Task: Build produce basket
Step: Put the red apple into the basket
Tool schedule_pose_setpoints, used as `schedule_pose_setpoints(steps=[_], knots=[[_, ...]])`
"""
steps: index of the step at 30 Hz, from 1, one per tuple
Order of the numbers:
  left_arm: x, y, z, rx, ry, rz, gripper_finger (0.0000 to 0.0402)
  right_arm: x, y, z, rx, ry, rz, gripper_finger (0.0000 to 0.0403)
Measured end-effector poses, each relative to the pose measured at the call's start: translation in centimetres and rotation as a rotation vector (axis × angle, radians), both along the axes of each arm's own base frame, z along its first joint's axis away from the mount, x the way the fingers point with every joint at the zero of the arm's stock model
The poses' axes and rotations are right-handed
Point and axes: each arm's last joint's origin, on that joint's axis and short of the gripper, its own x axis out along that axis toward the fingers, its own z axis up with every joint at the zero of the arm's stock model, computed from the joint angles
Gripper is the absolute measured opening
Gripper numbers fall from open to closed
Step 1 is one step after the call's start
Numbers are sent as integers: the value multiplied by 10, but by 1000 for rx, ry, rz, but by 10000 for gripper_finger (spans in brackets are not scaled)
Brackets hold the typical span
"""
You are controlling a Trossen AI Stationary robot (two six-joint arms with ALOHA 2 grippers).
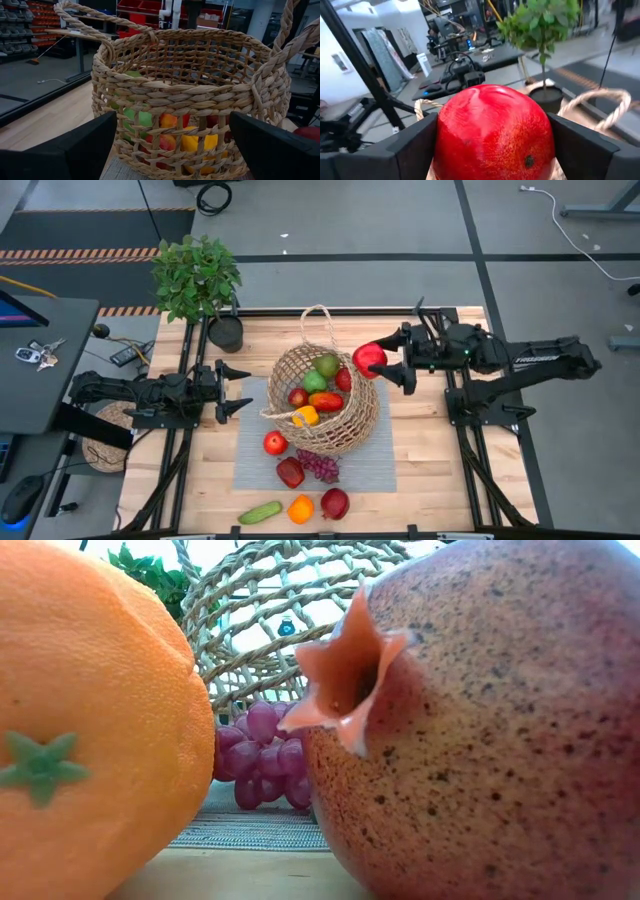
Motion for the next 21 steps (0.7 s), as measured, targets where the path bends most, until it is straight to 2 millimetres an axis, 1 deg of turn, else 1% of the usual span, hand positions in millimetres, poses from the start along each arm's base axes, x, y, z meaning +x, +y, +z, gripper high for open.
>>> schedule_pose_setpoints(steps=[10,14,17,21], knots=[[0,0,0,0,0,0,392,16,32,-3,-263,-11,-66,352],[0,0,0,0,0,0,392,25,44,3,-369,12,-91,352],[0,0,0,0,0,0,392,35,56,9,-518,48,-127,352],[0,0,0,0,0,0,392,50,74,12,-767,129,-166,356]])
